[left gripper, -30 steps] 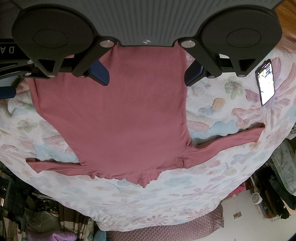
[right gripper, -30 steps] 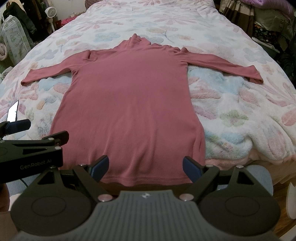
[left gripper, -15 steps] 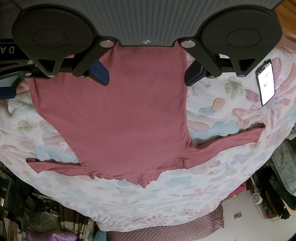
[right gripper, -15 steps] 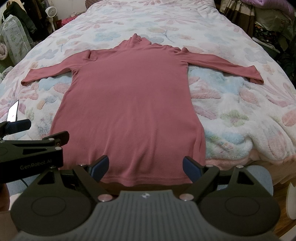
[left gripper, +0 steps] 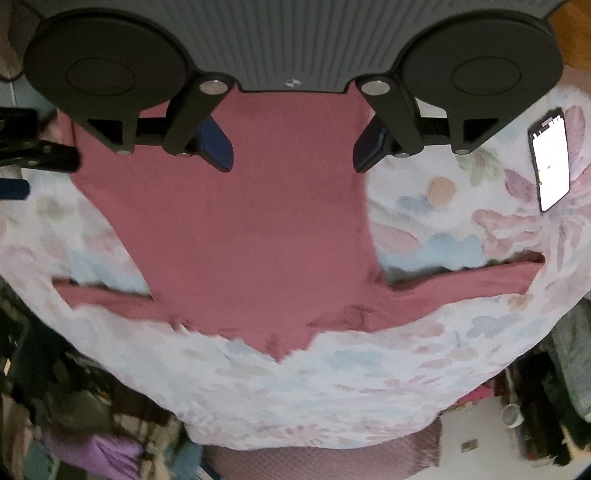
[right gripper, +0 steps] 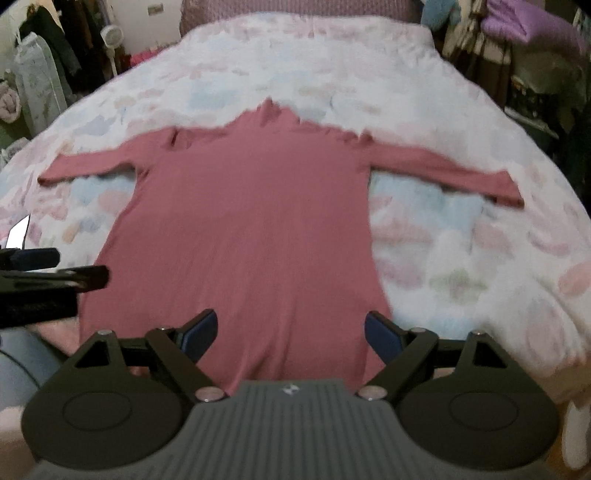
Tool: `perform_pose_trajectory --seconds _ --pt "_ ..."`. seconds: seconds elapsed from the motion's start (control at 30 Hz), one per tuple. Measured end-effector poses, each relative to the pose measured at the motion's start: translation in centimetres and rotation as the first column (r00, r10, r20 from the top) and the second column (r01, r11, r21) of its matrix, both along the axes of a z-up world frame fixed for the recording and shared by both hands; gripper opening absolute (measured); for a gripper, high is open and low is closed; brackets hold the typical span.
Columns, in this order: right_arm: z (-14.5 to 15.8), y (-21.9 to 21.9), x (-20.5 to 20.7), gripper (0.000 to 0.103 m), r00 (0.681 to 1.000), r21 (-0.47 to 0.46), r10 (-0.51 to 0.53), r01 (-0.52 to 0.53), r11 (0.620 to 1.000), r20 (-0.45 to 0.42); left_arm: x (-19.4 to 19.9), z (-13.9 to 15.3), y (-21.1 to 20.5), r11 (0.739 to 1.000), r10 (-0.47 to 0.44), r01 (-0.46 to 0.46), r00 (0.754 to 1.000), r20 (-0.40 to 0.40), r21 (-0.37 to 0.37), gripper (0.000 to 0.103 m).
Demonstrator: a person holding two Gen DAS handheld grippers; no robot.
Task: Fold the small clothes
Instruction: 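Grasp the pink shirt's sleeve cuff with the left tool and lift it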
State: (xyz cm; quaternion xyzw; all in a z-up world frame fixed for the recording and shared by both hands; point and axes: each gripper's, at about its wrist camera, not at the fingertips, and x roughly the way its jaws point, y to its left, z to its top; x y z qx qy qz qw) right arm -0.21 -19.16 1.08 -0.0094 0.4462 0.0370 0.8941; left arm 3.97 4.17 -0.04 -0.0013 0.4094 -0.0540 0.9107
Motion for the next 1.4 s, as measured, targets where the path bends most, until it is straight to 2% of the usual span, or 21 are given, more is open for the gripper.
perform_pose_trajectory --seconds 0.03,0.17,0.2,0.23,0.27,0.4,0.6,0.7,0.77,0.87,0.93,0.97,1.03,1.1,1.23,1.3,1.33,1.4 --pt "0.0 -0.5 0.5 0.083 1.000 0.011 0.000 0.000 1.000 0.023 0.5 0.2 0.5 0.999 0.010 -0.010 1.000 0.017 0.044 0.086" --pt "0.0 -2.3 2.2 0.083 0.991 0.026 0.006 -0.010 1.000 0.135 2.9 0.8 4.0 0.997 0.072 -0.070 0.994 0.085 -0.029 0.084" --pt "0.2 -2.7 2.9 0.083 0.988 0.016 0.008 -0.010 1.000 0.157 3.7 0.5 4.9 0.996 0.089 -0.087 0.995 0.056 -0.034 0.084" --pt "0.2 -3.0 3.6 0.083 0.985 0.006 0.009 -0.010 1.000 0.171 4.6 0.5 6.1 0.993 0.109 -0.107 0.992 0.059 -0.044 0.083" --pt "0.2 -3.2 4.4 0.083 0.985 -0.003 0.008 -0.007 1.000 0.174 5.5 -0.2 6.8 0.991 0.130 -0.130 0.991 -0.010 -0.039 0.083" --pt "0.5 -4.1 7.5 0.083 0.984 0.034 0.008 -0.015 0.999 0.176 8.2 0.8 11.5 0.977 0.212 -0.208 0.973 0.093 -0.054 0.083" --pt "-0.6 -4.7 11.1 0.083 0.986 0.146 0.036 -0.060 0.987 0.164 13.1 0.5 19.3 0.953 0.300 -0.302 0.947 0.118 -0.001 0.083" --pt "-1.8 -4.2 13.0 0.083 0.989 0.141 0.061 -0.080 0.987 0.137 15.5 -0.2 23.4 0.940 0.335 -0.340 0.935 0.112 0.022 0.086" --pt "-2.3 -4.1 14.3 0.083 0.993 0.130 0.050 -0.065 0.989 0.111 17.1 -0.8 26.4 0.922 0.384 -0.386 0.919 0.092 0.012 0.087" --pt "-2.6 -4.3 16.4 0.083 0.998 0.177 0.022 -0.033 0.984 0.063 19.0 -2.0 31.3 0.891 0.453 -0.449 0.889 0.060 -0.075 0.087" --pt "-2.7 -4.2 17.4 0.083 0.998 0.207 0.010 -0.021 0.978 0.055 19.9 -3.2 34.2 0.858 0.503 -0.495 0.864 0.034 -0.136 0.087" --pt "-2.7 -4.0 17.8 0.083 0.999 0.213 0.010 -0.021 0.977 0.052 20.4 -3.9 35.6 0.833 0.533 -0.523 0.846 0.007 -0.180 0.087" --pt "-2.9 -3.3 18.5 0.083 0.999 0.199 0.019 -0.027 0.980 0.041 21.0 -5.2 37.6 0.796 0.555 -0.542 0.831 -0.034 -0.270 0.086" --pt "-2.9 -2.4 19.0 0.083 0.999 0.171 0.033 -0.040 0.984 0.044 21.4 -6.7 38.9 0.767 0.560 -0.547 0.826 -0.067 -0.335 0.080" --pt "-3.1 -1.1 19.5 0.083 0.996 0.172 0.064 -0.072 0.982 0.055 22.6 -9.4 39.9 0.739 0.568 -0.573 0.813 -0.131 -0.355 0.043" --pt "-3.1 -0.6 19.8 0.083 0.995 0.156 0.080 -0.087 0.984 0.053 22.2 -9.6 40.0 0.727 0.579 -0.576 0.807 -0.117 -0.374 0.027" --pt "-3.1 -0.4 19.9 0.083 0.995 0.141 0.083 -0.089 0.986 0.053 21.8 -9.3 39.9 0.724 0.580 -0.570 0.808 -0.105 -0.388 0.010" --pt "-3.1 -0.3 20.1 0.083 0.994 0.120 0.090 -0.096 0.988 0.055 20.8 -7.7 39.5 0.720 0.576 -0.543 0.815 -0.066 -0.431 0.004"
